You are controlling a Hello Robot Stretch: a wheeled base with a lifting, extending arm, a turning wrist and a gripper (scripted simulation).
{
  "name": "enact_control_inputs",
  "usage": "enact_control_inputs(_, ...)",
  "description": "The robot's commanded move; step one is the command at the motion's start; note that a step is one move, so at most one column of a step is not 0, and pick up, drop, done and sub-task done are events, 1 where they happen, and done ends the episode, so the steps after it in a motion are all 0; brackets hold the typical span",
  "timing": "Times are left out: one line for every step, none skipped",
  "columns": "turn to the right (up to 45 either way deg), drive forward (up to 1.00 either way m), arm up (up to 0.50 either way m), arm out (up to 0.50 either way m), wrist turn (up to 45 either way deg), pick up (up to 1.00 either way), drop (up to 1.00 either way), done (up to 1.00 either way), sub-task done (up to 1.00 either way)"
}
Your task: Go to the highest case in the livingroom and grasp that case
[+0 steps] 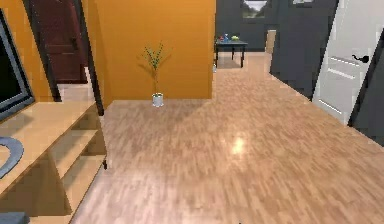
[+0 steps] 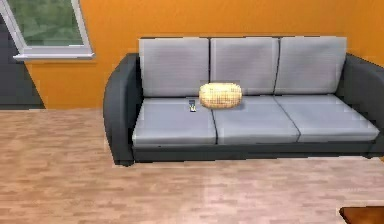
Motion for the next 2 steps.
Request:
enact_control_inputs(-45.0, 0.0, 0.0, 0.0, 0.0, 0.0, 0.0, 0.0, 0.0)
enact_control_inputs(-9.0, 0.0, 0.0, 0.0, 0.0, 0.0, 0.0, 0.0, 0.0)
